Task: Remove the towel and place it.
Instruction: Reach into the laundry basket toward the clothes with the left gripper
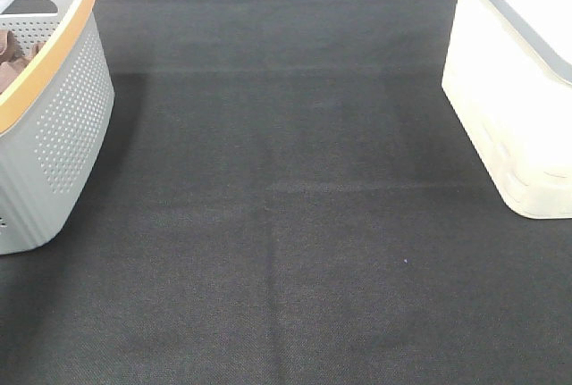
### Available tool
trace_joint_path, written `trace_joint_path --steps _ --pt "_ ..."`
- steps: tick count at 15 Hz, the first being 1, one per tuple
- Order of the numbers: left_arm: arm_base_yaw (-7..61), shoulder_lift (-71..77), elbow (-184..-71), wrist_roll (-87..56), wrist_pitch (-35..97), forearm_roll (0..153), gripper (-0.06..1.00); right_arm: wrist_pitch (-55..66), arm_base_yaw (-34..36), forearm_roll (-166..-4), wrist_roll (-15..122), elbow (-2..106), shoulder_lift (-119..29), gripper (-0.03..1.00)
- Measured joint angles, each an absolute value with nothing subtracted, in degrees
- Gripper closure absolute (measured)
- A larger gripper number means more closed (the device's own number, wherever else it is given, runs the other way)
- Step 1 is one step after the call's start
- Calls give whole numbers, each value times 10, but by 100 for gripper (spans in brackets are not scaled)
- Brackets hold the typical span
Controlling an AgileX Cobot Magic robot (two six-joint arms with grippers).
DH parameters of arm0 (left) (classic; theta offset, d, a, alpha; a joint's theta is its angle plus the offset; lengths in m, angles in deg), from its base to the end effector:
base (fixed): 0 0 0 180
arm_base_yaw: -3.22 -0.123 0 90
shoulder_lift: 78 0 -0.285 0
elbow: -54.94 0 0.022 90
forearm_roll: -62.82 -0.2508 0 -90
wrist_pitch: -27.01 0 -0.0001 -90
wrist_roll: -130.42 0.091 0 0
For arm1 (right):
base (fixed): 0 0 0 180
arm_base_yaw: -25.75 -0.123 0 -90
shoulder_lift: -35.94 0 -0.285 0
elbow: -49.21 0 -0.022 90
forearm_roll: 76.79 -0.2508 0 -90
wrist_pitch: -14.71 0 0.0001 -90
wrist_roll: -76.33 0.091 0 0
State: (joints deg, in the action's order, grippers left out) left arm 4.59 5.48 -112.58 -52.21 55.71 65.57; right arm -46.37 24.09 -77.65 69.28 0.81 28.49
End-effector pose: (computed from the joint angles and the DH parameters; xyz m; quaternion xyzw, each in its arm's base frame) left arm 0.2940 -0.0091 0.3502 -0.0230 0.8852 -0.0362 0.4633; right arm -0.0063 0.0010 0.2777 -0.0651 0.8498 -0.0171 0.5228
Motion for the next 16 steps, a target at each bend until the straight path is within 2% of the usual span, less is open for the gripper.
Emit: trace_joint_path --steps 2,4,9,13,16 --pt "44 105 -1193 -562 614 612 23 -464 241 -776 693 8 285 24" --pt "35 126 -1214 -577 638 601 23 -464 241 -776 693 8 285 24" --pt "-58 202 -1246 -603 731 598 23 -464 241 -776 692 8 285 24" --pt "-161 256 -1246 -604 747 681 23 -464 241 -776 692 8 285 24" --pt "-194 295 -1252 -589 747 768 23 -464 241 -776 692 8 285 24"
